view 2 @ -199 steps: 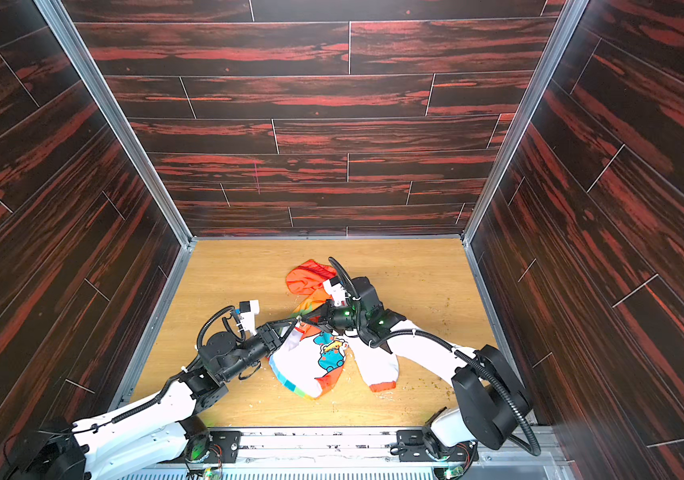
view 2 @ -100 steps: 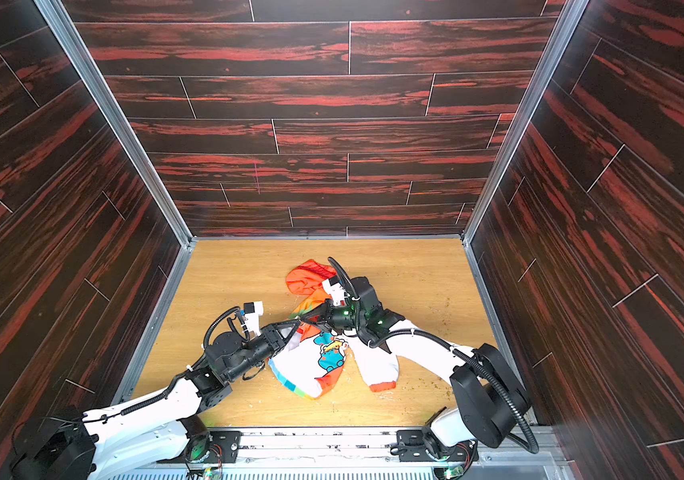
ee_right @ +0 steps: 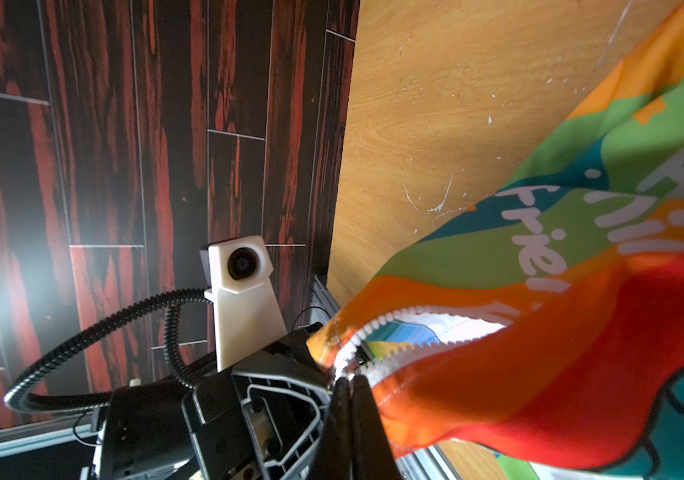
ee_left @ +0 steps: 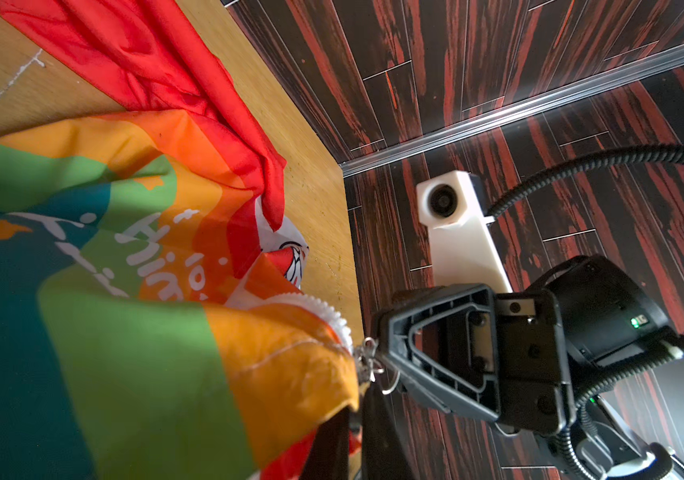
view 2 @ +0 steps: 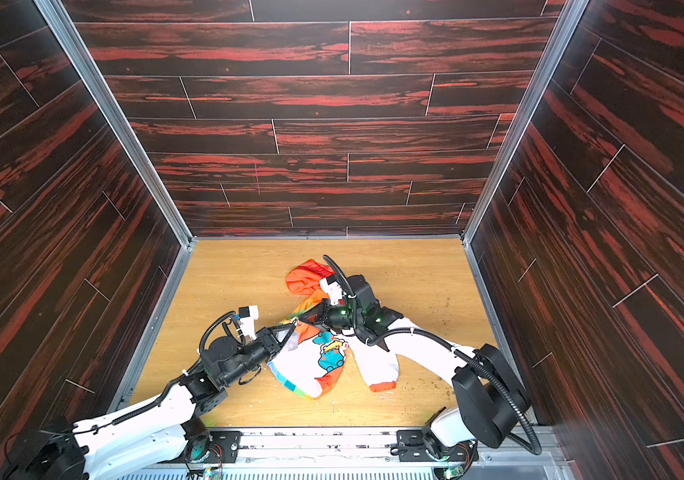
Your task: Zip up the jacket
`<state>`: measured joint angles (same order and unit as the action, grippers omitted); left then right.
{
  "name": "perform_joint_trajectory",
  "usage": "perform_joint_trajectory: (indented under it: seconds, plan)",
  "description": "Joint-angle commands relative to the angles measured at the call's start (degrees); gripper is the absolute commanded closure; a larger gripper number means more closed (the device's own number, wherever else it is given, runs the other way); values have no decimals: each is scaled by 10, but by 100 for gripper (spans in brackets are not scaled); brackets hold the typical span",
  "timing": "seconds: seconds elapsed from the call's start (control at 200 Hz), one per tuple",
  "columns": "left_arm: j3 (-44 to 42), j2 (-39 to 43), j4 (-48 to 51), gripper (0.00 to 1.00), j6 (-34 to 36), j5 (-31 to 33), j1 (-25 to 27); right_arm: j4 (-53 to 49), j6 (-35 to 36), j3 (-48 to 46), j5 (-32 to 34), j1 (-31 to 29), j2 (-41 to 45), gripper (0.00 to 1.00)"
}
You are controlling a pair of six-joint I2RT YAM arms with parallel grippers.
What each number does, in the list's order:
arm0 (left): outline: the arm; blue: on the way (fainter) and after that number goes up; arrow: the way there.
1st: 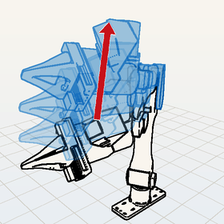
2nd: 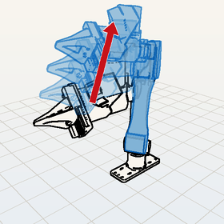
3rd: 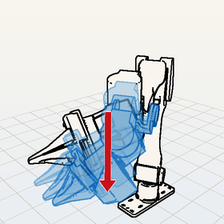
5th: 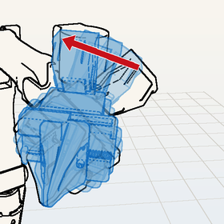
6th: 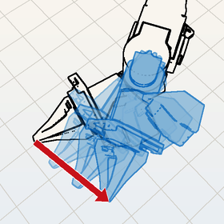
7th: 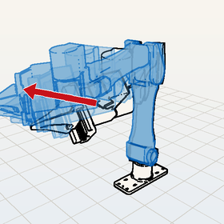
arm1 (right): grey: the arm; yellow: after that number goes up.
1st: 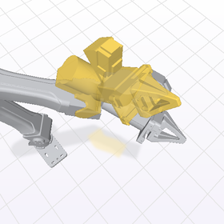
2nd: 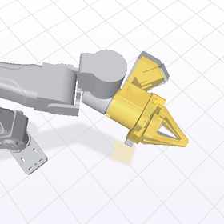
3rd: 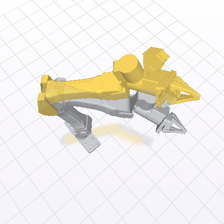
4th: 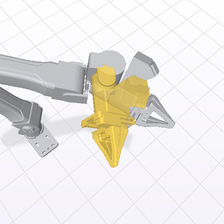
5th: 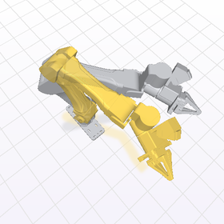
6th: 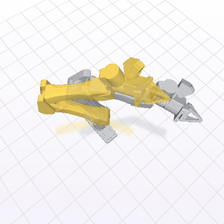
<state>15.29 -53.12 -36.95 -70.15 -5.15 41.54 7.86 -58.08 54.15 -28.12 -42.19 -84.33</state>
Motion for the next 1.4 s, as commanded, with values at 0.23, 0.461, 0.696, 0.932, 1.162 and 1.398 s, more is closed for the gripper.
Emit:
perform_joint_trajectory:
  seconds: [0.23, 0.461, 0.696, 0.932, 1.162, 1.398]
  plan:
    - [-9, 53, 72, 100, -3, -33, 2, -110, 96, 53, 148, 9, -12, 100]
    - [-10, 59, 84, 100, -4, -44, 1, -126, 114, 54, 179, 20, -16, 100]
    - [-13, 59, 94, 100, -9, -64, 2, -145, 146, 65, 207, 23, -28, 100]
    - [-21, 70, 108, 100, -10, -76, 3, -170, 183, 87, 254, 23, -44, 100]
    - [-19, 73, 110, 100, -9, -57, 1, -149, 182, 81, 201, 20, -39, 100]
    - [-13, 60, 86, 93, -8, -34, 1, -120, 167, 47, 147, 0, -9, 100]
